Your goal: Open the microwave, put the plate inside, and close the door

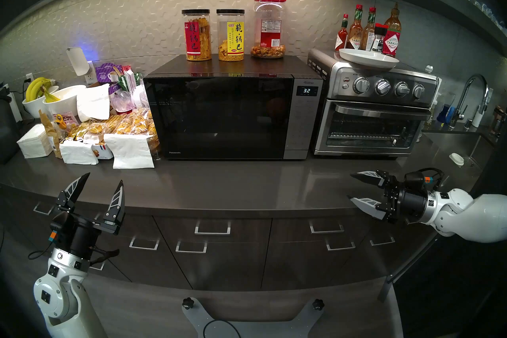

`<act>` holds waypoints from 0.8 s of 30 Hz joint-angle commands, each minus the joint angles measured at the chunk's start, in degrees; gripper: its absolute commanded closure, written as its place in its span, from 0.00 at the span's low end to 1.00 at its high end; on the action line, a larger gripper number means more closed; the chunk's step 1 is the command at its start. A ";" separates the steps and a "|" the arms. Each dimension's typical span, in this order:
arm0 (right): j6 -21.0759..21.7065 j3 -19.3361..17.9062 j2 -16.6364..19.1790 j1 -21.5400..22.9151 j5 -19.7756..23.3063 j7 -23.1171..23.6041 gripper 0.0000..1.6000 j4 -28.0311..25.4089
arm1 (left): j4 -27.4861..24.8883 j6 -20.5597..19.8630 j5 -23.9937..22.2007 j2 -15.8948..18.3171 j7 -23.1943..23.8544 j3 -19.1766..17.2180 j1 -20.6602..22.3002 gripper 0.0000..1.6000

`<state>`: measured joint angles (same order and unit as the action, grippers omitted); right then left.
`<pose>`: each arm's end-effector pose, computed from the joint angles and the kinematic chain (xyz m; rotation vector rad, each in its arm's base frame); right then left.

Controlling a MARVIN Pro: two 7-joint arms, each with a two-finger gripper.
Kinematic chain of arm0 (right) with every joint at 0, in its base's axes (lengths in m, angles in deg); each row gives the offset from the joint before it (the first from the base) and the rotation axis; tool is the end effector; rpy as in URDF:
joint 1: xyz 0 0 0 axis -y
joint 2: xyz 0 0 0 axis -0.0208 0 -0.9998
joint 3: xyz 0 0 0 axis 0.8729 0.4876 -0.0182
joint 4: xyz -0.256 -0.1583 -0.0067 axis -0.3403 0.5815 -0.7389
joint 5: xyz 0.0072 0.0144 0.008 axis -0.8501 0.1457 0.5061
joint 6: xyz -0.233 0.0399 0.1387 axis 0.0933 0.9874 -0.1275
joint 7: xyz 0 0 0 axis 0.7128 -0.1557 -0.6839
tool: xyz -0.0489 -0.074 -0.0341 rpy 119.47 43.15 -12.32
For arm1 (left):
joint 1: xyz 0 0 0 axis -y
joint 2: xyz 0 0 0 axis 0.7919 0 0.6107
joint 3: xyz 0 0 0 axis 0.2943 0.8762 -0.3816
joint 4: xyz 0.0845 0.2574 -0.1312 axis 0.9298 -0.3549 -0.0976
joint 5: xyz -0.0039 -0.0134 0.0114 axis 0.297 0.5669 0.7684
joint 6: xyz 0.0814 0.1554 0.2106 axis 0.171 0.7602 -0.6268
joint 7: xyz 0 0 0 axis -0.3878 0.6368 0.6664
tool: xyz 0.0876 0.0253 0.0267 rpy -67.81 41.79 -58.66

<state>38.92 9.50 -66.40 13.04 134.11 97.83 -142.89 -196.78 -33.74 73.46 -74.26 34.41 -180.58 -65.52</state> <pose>0.2985 -0.1886 -0.1845 -1.6070 -0.9649 -1.5467 0.1629 0.1283 -0.2357 -1.7905 0.2413 -2.4224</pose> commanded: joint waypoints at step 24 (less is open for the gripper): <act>0.90 0.47 -0.15 1.87 -2.43 -1.96 0.00 -1.85 | -0.88 0.04 -0.09 -0.02 0.02 0.00 0.01 0.00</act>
<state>39.13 9.83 -66.40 13.36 132.62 97.00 -143.69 -196.78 -33.73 73.47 -74.26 34.41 -180.58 -65.52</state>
